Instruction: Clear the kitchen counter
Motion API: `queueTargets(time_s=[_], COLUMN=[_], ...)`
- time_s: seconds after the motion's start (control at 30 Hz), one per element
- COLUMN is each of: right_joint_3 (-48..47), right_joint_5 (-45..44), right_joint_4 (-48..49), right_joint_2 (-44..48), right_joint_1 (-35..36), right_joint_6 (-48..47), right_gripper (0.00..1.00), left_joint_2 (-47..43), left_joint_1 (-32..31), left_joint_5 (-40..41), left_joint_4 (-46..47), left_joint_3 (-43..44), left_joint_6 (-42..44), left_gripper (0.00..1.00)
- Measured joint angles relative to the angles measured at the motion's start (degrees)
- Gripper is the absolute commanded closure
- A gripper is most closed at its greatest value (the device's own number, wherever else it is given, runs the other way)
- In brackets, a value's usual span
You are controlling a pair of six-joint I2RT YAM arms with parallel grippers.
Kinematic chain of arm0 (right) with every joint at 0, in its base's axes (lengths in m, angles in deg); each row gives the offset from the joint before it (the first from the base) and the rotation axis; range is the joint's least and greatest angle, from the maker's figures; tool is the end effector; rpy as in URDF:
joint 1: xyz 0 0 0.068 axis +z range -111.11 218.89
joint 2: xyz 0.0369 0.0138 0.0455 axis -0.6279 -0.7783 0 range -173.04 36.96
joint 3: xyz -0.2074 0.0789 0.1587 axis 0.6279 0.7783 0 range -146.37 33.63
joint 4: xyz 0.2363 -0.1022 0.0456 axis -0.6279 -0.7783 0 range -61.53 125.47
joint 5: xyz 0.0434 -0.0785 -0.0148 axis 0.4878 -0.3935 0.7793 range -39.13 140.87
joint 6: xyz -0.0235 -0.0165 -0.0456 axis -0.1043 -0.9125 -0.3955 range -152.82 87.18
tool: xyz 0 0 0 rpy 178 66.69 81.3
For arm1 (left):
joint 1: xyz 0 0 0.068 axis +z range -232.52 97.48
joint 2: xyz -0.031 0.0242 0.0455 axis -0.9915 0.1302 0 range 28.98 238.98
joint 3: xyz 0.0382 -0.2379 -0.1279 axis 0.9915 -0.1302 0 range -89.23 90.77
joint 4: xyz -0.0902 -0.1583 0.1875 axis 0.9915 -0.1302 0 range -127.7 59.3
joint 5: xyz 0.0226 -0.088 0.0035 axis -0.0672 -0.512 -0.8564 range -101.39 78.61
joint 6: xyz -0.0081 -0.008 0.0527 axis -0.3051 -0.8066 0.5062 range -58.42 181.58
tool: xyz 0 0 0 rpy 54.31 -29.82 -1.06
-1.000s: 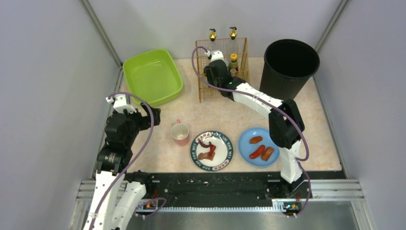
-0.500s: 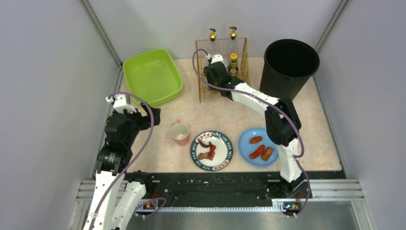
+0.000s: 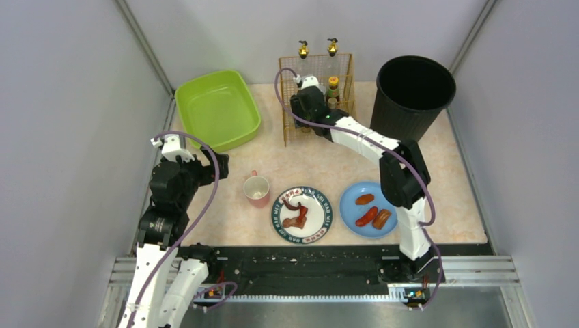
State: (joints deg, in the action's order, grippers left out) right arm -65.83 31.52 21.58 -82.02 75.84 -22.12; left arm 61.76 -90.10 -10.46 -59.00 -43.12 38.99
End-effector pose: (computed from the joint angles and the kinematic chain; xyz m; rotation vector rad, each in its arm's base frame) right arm 0.3976 0.2843 0.2599 -0.2906 2.0999 0.1297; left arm 0.1274 -0.0164 0.3430 -0.2525 1.8293 -0.3546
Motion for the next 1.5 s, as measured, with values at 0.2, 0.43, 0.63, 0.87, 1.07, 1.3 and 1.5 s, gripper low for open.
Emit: queueTargets(time_s=[0.2,0.43,0.63,0.87,1.07,1.3,1.5], right_joint_3=[5.88,20.46,29.88,40.09,46.97,52.52,56.33], right_joint_5=[0.44,-0.81,-4.68,-6.56,-3.93,5.99,12.28], right_joint_4=[-0.44,0.35,-1.64,-9.81,-18.40,-20.11,-16.68], right_joint_2=[7.43,27.41,40.81,48.78,53.51,56.26,54.73], right_joint_1=[0.00,0.00,0.00,0.00,0.00,0.00,2.36], right_joint_6=[-0.04,-0.09,1.62,8.15,13.97,17.73,19.41], right_gripper=[0.35,0.33,0.32,0.32,0.34,0.37,0.38], left_joint_2=[-0.02,-0.33,-0.81,-1.16,-1.38,-1.79,-1.46], left_joint_1=[0.00,0.00,0.00,-0.09,-0.92,-1.92,-2.43], left_joint_5=[-0.02,-0.04,-1.62,-2.82,-3.04,-3.06,-4.79], left_joint_4=[0.00,-0.02,0.00,0.02,0.00,0.02,0.07], left_joint_3=[0.00,0.00,0.00,-0.04,-0.07,-0.07,-0.07], left_joint_6=[0.00,0.00,-0.04,-0.26,-0.26,-0.26,-0.31], left_gripper=[0.01,0.01,0.01,0.01,0.01,0.01,0.01])
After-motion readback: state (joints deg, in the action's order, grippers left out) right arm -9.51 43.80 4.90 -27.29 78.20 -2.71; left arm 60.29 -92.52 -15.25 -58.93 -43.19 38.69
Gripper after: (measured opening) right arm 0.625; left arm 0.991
